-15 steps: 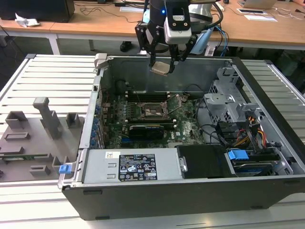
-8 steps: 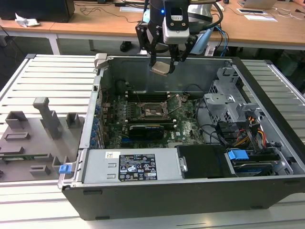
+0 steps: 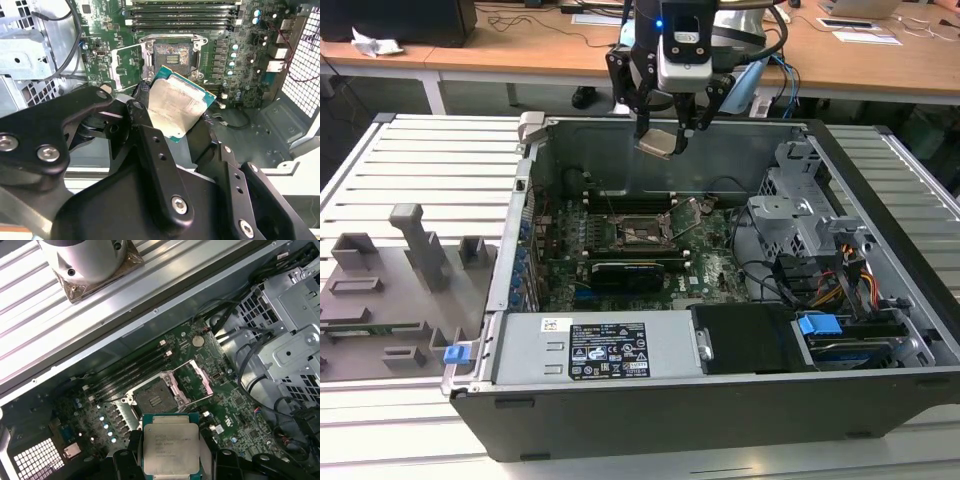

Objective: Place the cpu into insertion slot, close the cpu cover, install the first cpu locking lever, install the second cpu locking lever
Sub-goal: 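Place the cpu into insertion slot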

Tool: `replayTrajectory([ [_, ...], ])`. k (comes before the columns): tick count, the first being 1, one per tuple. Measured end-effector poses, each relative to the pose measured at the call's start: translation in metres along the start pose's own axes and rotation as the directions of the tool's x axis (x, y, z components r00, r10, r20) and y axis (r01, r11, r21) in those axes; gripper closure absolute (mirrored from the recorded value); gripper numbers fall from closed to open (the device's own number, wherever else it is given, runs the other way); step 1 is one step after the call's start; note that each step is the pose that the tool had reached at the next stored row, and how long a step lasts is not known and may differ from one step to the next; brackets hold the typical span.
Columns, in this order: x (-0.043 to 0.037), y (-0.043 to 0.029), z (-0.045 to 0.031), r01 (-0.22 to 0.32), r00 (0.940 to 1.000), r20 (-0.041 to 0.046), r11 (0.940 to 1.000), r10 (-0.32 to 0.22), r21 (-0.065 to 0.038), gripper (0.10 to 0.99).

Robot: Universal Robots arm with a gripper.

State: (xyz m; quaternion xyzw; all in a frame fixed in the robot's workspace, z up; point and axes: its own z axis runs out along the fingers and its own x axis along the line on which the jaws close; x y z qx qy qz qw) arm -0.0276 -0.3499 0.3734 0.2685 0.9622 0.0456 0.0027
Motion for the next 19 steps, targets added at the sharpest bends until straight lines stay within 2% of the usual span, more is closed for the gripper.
replayTrajectory([
  [19, 0.0000, 0.0000, 0.0000, -0.102, 0.9948, 0.0090, 0.9948, 0.102, -0.002, 0.545],
])
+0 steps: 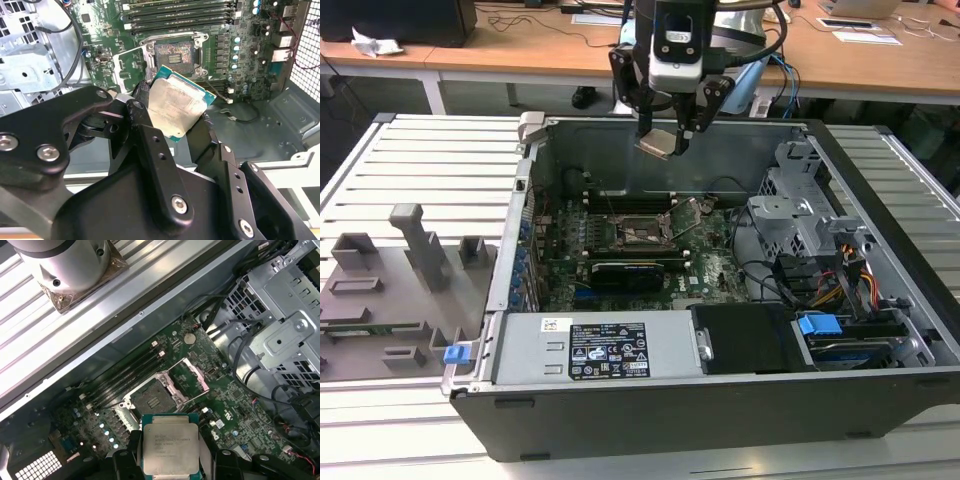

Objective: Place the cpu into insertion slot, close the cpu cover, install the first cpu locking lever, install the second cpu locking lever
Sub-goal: 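Place the cpu into insertion slot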

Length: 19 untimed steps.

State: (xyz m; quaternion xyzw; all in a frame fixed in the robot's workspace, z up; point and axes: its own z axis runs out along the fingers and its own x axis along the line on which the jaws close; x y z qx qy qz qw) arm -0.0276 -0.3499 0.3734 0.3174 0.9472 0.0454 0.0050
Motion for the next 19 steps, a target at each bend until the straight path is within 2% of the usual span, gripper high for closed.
replayTrajectory([
  [12, 0.0000, 0.0000, 0.0000, -0.072, 0.9974, 0.0064, 0.9974, 0.072, -0.002, 0.545],
  [19, 0.0000, 0.0000, 0.0000, -0.115, 0.9933, 0.0103, 0.9934, 0.115, -0.003, 0.545],
])
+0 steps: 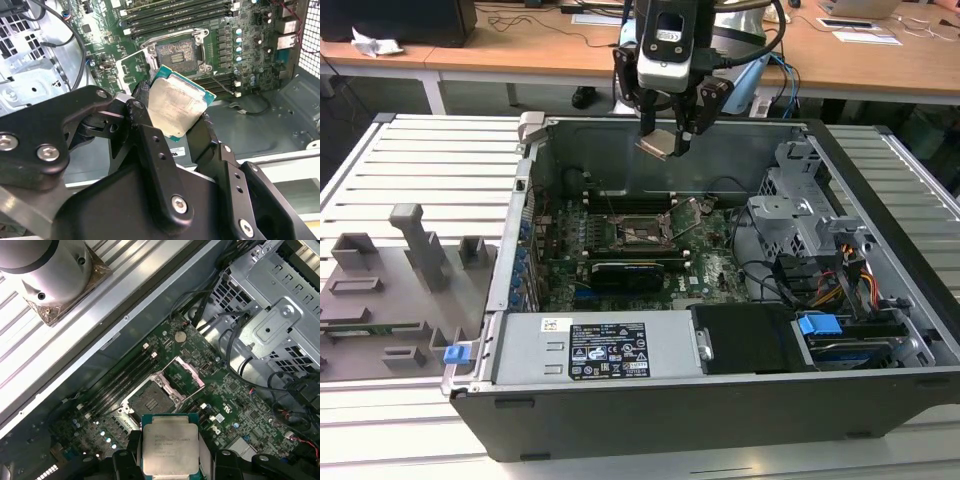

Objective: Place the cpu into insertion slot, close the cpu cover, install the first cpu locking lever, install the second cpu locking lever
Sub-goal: 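Place the cpu into insertion slot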

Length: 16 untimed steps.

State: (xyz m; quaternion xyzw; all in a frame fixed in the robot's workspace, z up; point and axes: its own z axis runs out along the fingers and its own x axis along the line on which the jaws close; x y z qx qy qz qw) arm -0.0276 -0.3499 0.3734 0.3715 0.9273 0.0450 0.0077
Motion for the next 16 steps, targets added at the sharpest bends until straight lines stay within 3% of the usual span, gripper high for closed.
replayTrajectory([
  [16, 0.0000, 0.0000, 0.0000, -0.067, 0.9977, 0.0060, 0.9978, 0.067, -0.002, 0.545],
])
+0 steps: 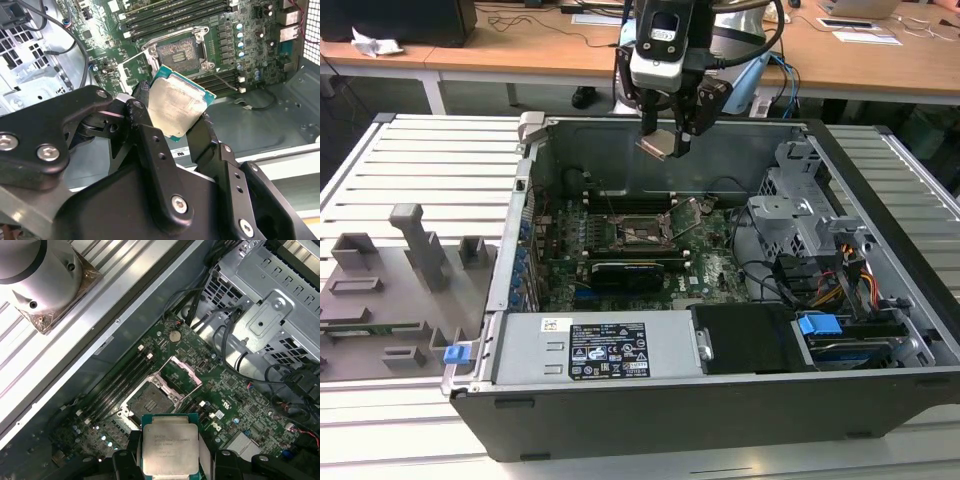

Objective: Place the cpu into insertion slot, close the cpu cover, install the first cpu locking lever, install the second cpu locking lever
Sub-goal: 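Place the cpu into insertion slot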

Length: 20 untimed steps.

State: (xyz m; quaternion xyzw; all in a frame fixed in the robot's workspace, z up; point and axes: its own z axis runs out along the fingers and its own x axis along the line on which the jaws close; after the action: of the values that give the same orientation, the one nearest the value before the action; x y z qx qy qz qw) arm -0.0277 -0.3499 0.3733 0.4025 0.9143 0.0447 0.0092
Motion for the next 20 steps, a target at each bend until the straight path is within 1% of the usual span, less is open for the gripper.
replayTrajectory([
  [8, 0.0000, 0.0000, 0.0000, -0.044, 0.9990, 0.0039, 0.9990, 0.044, -0.001, 0.545],
  [20, 0.0000, 0.0000, 0.0000, -0.075, 0.9972, 0.0066, 0.9972, 0.075, -0.002, 0.545],
])
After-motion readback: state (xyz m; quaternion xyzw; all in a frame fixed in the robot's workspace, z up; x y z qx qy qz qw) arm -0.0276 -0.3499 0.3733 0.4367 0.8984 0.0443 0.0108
